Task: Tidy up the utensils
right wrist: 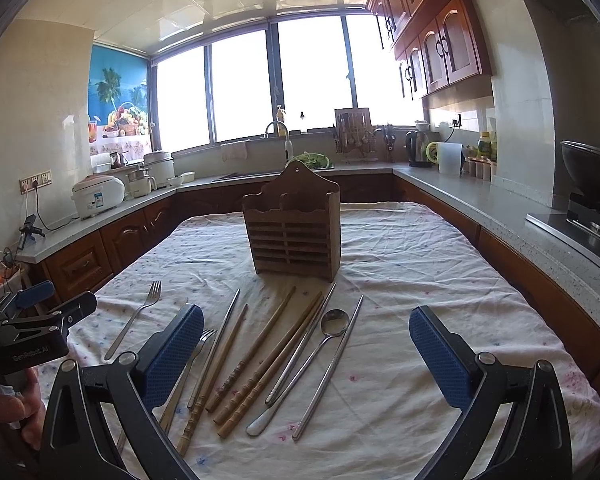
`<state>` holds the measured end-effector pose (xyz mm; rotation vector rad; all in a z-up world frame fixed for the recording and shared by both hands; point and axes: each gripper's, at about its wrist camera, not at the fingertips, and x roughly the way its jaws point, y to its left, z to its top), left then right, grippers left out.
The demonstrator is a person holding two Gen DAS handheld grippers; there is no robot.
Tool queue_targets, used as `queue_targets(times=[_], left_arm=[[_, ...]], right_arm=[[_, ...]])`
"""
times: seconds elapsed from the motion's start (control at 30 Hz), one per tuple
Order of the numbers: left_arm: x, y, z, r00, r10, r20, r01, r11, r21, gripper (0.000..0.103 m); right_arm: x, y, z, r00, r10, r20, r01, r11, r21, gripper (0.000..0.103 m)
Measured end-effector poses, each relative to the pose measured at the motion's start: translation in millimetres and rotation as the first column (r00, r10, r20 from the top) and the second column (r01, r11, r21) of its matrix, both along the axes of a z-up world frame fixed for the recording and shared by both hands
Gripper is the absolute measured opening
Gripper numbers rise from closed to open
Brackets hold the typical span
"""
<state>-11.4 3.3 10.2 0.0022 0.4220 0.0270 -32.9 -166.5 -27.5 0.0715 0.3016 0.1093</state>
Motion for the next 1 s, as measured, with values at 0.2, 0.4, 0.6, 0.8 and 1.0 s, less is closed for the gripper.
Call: queue_targets(times=[0.2, 0.4, 0.6, 0.8, 1.0], left_arm=[[15, 7, -2, 0.998, -0.010, -0.063, 0.006, 0.998, -0.057, 0.103], [44, 14, -3, 0.988, -0.036, -0.147, 0.019, 0.993, -0.117, 0.103], [88, 6, -4, 0.960, -0.083, -0.269, 0.054, 0.992, -0.115, 0.103], [124, -9, -4, 0.939, -0.130, -0.318, 0.098, 0.989, -0.115, 0.095], [162, -21, -16, 0.900, -0.186, -0.394, 0.141, 0.980, -0.142, 0.078]], right_arm=[[9, -4, 0, 1.000, 0.001, -0.029, 0.000, 1.000, 0.017, 0.103], [31, -11, 1, 0.996, 0.011, -0.089, -0.007, 0.999, 0.045, 0.103], [63, -26, 4, 0.991, 0.008, -0.134, 0.002, 0.997, 0.075, 0.102], [103, -44, 5, 0.979, -0.003, -0.205, 0.030, 0.991, 0.130, 0.085], [150, -42, -8, 0.946, 0.060, -0.319, 0.000, 0.983, 0.185, 0.050]])
